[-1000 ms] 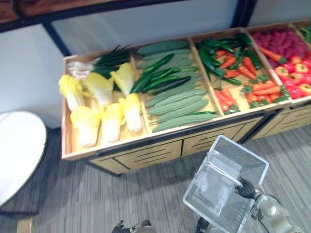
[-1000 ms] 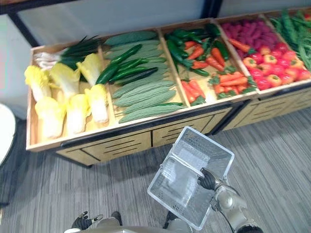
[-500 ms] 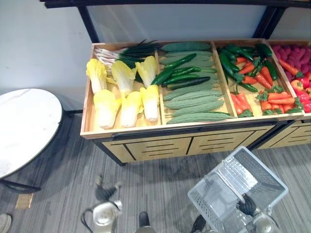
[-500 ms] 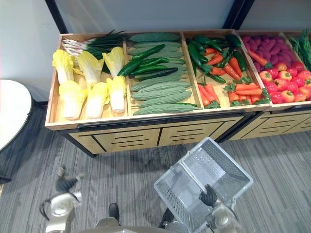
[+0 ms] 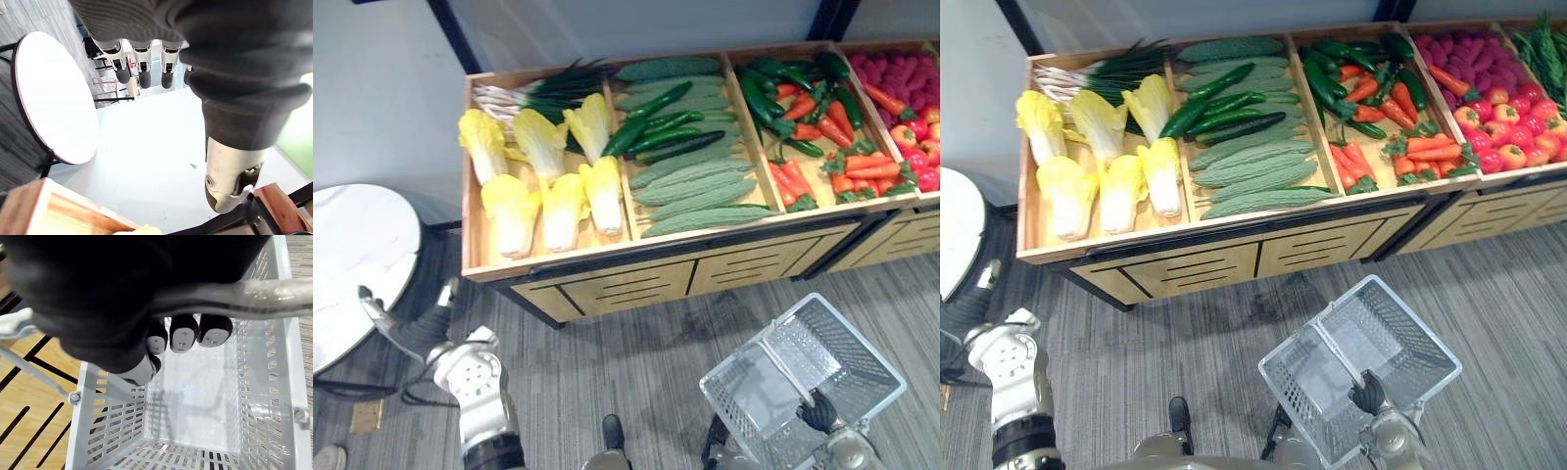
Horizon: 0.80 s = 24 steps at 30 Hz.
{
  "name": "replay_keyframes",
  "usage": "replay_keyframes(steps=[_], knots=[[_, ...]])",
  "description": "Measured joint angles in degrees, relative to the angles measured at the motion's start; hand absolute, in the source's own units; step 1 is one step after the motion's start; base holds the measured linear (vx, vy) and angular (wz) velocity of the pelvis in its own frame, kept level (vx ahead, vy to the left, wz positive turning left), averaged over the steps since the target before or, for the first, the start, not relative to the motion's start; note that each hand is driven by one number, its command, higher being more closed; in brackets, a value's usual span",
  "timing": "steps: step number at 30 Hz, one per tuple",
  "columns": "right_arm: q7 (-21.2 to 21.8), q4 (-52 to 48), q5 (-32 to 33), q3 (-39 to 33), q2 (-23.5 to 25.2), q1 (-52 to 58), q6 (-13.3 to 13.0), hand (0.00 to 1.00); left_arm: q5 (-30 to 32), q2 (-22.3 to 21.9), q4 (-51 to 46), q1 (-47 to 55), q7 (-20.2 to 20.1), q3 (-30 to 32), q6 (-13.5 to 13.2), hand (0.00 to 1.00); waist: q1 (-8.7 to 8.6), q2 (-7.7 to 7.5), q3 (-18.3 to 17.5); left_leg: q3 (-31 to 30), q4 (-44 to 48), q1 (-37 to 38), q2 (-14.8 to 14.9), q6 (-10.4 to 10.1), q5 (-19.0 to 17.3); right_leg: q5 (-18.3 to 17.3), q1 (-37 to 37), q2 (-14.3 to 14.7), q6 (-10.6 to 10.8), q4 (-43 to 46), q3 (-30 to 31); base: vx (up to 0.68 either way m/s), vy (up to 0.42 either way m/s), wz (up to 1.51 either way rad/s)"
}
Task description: Pick vegetable in the basket
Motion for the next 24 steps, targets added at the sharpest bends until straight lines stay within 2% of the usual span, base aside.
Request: replay_keyframes(steps=[3,5,8,13,17,19,24], knots=[[0.57,-0.22,0.02,1.01,0.00,-1.37,-0.56,1.00,-0.05,3.71,2.25,-5.72,1.24,0.21,1.19,0.00,-0.42,-1.43,1.69,0.52,0.10,-0.56,0.26,-0.08,-0.07,0.55,-1.37,0.43,-0.43,-0.01,1.38,0.03,-0.001,-0.25],[0.95,-0.26,0.03,1.77,-0.19,-2.78,-0.58,1.00,0.02,7.93,7.16,-9.87,1.60,0.58,1.95,0.00,-0.69,-2.52,2.89,1.55,0.13,-0.92,0.31,-0.08,-0.07,1.04,-2.45,0.57,-0.61,-0.01,2.55,0.03,0.005,-0.24],[1.02,-0.30,0.15,2.92,-0.66,-4.57,-0.90,1.00,-0.11,13.58,14.64,-15.43,1.76,1.42,3.27,0.00,-1.63,-3.33,4.89,1.62,0.39,-1.68,0.13,0.07,-0.16,1.51,-3.47,0.44,-0.58,-0.03,3.26,0.03,0.018,-0.12],[0.72,-0.23,0.65,5.03,-1.14,-7.26,-1.33,1.00,-2.96,21.24,24.11,-23.63,1.93,1.31,3.99,0.00,-1.52,-4.66,7.60,2.71,0.84,-3.17,0.11,0.26,-0.30,2.33,-5.54,0.51,-0.89,-0.10,5.21,0.03,0.018,-0.10],[0.53,-0.27,0.74,5.48,-1.19,-8.58,-1.77,1.00,-4.61,25.44,31.67,-28.40,1.73,0.89,4.23,0.00,-1.57,-5.13,8.87,2.92,1.49,-4.96,0.07,0.38,-0.43,2.96,-7.38,0.44,-0.97,-0.14,6.11,0.03,0.018,-0.08],[0.42,-0.17,1.15,5.48,-1.20,-9.02,-1.78,1.00,-4.59,26.91,33.66,-30.43,1.33,-0.34,5.34,0.00,-1.49,-5.38,9.79,2.87,1.67,-5.31,0.09,0.38,-0.43,3.08,-7.60,0.44,-0.95,-0.14,6.45,0.00,0.000,0.00],[-0.55,-0.09,1.88,6.87,-1.20,-9.98,-1.92,1.00,-4.32,29.51,37.37,-33.21,0.22,-3.09,6.15,0.00,-1.51,-5.82,11.24,2.77,2.49,-6.39,0.20,0.43,-0.65,3.30,-8.33,0.38,-1.00,-0.17,6.72,0.00,0.000,0.00]])
